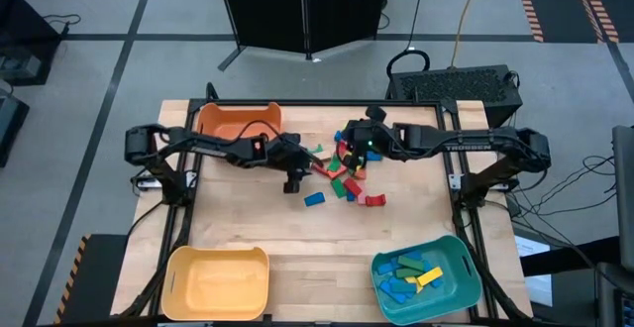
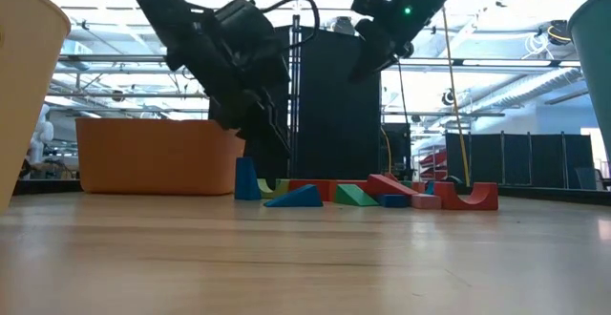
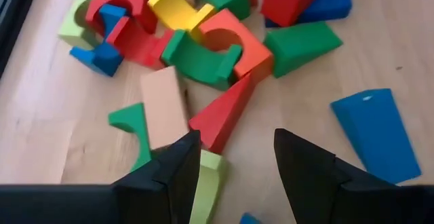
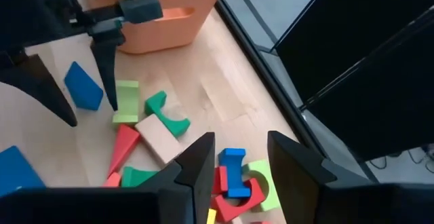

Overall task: Sort blocks by size
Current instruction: Put the light green arch block into the orange bin

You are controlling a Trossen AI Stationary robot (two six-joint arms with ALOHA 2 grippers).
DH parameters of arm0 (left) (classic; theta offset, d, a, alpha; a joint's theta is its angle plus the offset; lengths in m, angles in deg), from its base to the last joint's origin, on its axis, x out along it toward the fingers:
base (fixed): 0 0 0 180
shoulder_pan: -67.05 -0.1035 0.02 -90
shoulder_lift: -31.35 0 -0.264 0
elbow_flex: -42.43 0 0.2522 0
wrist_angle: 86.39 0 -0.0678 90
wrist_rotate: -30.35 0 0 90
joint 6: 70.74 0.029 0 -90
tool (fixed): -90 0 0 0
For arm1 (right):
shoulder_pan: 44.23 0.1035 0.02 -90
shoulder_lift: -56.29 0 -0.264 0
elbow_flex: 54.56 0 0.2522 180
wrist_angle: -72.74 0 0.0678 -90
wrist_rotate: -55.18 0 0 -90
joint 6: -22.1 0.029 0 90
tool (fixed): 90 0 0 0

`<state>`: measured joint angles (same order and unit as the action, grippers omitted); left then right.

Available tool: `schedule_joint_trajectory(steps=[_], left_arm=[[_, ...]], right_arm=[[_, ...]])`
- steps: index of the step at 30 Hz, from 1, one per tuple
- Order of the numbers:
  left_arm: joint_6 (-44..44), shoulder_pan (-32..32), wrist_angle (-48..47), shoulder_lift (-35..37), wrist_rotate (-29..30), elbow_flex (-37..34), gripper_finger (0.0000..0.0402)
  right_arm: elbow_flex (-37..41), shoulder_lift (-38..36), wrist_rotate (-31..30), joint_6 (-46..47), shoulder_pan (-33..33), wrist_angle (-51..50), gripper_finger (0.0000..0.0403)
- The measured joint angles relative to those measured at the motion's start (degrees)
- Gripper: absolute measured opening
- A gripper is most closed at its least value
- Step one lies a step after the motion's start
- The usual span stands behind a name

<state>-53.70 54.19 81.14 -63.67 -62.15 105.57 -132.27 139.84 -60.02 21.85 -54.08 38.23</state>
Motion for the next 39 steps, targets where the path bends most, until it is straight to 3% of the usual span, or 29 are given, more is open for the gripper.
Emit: schedule_joint_trajectory(steps=[13, 20, 25, 39], left_arm=[[-4.7, -2.6, -1.2, -1.0, 0.8, 2.3, 0.0194], [-4.7, -3.8, -11.5, -4.6, 2.1, 7.9, 0.0261], [-4.6, -4.2, -16.7, -7.6, 2.3, 11.2, 0.0287], [-3.2, -6.3, -24.2, -10.0, 1.8, 13.1, 0.0288]], right_arm=[[1.8, 0.0, 11.0, -5.8, -9.6, 4.2, 0.0122], [4.5, 0.0, 16.2, -6.6, -12.3, 7.1, 0.0122], [4.5, 0.0, 16.6, -6.2, -12.2, 6.8, 0.0122], [4.5, 0.0, 16.6, -6.0, -11.8, 6.0, 0.0122]])
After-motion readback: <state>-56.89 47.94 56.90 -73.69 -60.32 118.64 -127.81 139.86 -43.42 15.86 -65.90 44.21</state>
